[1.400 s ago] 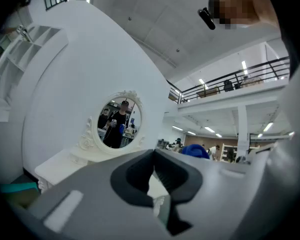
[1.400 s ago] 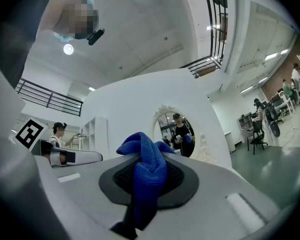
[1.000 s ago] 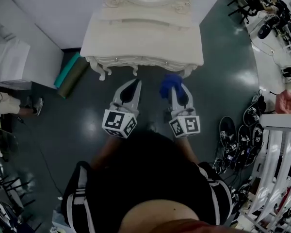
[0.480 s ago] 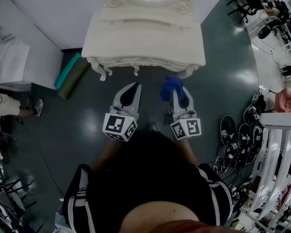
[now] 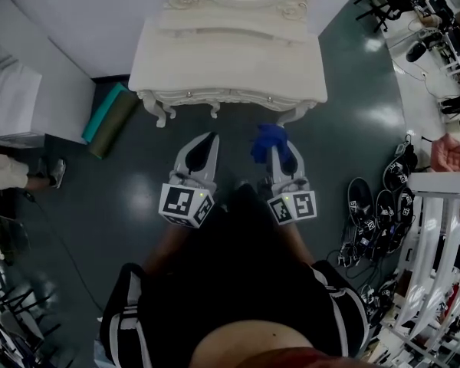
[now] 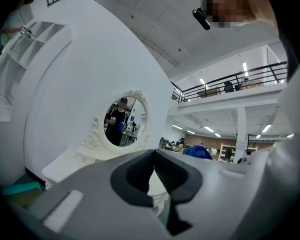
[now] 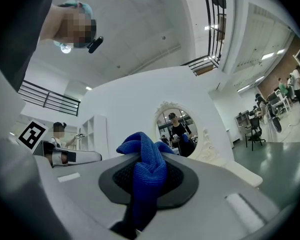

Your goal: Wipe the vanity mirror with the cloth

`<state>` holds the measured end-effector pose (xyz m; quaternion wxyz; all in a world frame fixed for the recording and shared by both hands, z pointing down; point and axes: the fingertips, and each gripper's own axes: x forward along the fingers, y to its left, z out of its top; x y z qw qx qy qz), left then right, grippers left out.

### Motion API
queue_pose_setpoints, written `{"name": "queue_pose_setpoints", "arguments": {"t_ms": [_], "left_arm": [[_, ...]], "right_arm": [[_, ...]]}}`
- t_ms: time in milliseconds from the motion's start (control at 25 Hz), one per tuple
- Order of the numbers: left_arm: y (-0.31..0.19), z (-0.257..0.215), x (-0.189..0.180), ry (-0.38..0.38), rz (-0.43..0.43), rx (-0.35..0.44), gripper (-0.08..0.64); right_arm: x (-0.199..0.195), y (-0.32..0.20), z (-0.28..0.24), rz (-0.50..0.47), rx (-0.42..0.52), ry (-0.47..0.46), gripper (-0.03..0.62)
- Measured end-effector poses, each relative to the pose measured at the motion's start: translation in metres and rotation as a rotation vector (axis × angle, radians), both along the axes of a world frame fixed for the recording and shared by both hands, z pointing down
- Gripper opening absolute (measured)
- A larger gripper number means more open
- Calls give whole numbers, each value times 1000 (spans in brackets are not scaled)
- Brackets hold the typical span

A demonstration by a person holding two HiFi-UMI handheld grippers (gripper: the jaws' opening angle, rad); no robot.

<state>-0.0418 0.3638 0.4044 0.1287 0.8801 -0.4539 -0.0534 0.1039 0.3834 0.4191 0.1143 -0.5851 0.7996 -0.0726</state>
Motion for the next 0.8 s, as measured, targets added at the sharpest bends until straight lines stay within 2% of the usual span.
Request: {"name": "queue_pose_setpoints", "arguments": {"t_ms": [160,360,800], "left_arm": [[-13,4,-6,4,-11,-17,11],[-39,7,12,-7,-22,-17,12],[-145,4,57,-26,-49,-8,12]], "right_arm": [[-3,-14,3,-3,-7,0,54],[11,-44,11,-19,-10,-22,54],[51,-160,7,-77,19,-30,54]]}}
